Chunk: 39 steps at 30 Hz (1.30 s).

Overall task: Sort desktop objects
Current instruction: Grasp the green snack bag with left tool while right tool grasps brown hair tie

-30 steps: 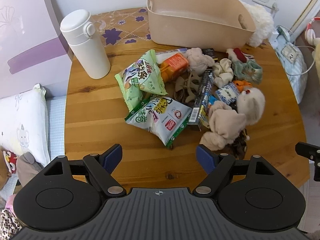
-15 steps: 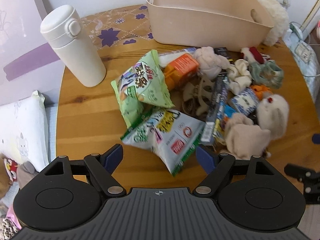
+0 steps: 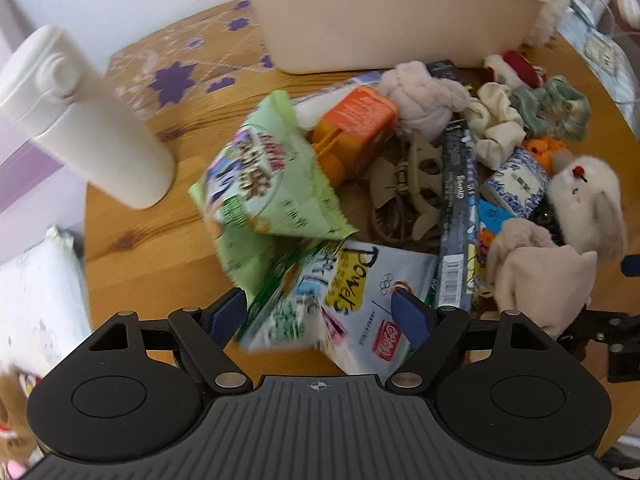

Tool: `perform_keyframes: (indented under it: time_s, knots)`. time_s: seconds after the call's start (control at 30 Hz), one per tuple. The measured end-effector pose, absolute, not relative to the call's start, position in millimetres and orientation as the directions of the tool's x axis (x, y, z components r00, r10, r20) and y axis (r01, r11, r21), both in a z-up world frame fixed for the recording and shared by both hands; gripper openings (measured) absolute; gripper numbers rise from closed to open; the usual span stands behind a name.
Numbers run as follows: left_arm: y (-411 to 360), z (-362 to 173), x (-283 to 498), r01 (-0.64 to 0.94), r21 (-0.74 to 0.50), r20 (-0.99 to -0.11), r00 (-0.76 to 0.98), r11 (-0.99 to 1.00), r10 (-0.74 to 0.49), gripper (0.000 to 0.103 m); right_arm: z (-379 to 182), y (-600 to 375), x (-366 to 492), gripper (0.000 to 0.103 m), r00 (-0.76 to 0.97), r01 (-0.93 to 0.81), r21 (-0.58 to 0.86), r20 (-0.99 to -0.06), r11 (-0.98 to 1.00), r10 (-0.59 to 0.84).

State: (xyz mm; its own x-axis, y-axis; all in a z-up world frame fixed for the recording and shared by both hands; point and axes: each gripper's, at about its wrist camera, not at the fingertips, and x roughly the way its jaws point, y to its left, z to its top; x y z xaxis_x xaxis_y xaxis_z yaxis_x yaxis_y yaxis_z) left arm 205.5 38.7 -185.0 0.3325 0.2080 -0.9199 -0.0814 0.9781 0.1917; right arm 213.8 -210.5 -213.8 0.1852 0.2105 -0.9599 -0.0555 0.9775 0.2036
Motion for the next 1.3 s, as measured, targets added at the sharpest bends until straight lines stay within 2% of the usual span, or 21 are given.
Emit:
perform_keyframes:
  time_s: [0.17,0.33,0.47,0.63,0.73,0.8,0.83,0.87,0.9,1.03,1.3]
  knots:
    - [38,-194,216,-0.058,0.188,-0.918,0.345,0.980,0.197,0.083,-228,-207,220,0.091,0.157,-0.001,0.201,-0.967,0.980,0.199]
    - [42,-202,219,-0.056,0.170,-0.925,0.336,0.984,0.179,0.089,-239,-209,221,0.090,0.137,0.041,0.204,-0.971,0.978,0.196]
    - [53,-217,218,-0.089,0.108,-0.960,0.251,0.990,0.128,0.088,-246,-210,220,0.089,0.125,0.073,0.196,-0.975,0.978,0.186]
    - [53,-230,206,-0.069,0.125,-0.962,0.237,0.990,0.138,0.083,-248,-210,215,0.082,0.123,0.073,0.186,-0.977,0.980,0.176]
    - [53,-229,201,-0.075,0.121,-0.958,0.254,0.990,0.136,0.078,-246,-212,210,0.069,0.136,0.076,0.185,-0.975,0.980,0.174]
    - [53,-226,197,-0.081,0.107,-0.955,0.270,0.991,0.125,0.072,-243,-215,206,0.052,0.150,0.079,0.175,-0.975,0.981,0.162]
    - [54,-225,196,-0.088,0.097,-0.955,0.273,0.991,0.118,0.068,-242,-216,204,0.047,0.156,0.074,0.176,-0.974,0.982,0.163]
    - [55,-223,194,-0.093,0.090,-0.955,0.275,0.992,0.113,0.066,-240,-218,202,0.037,0.162,0.079,0.186,-0.972,0.979,0.172]
    - [55,-222,192,-0.097,0.082,-0.954,0.280,0.992,0.106,0.062,-239,-221,199,0.032,0.163,0.079,0.204,-0.968,0.976,0.189]
    - [53,-218,184,-0.095,0.075,-0.951,0.292,0.993,0.099,0.057,-239,-230,189,0.030,0.168,0.098,0.263,-0.955,0.960,0.244]
    - [57,-206,159,-0.119,0.042,-0.944,0.321,0.992,0.079,0.056,-222,-251,168,0.029,0.259,0.150,0.436,-0.884,0.887,0.390]
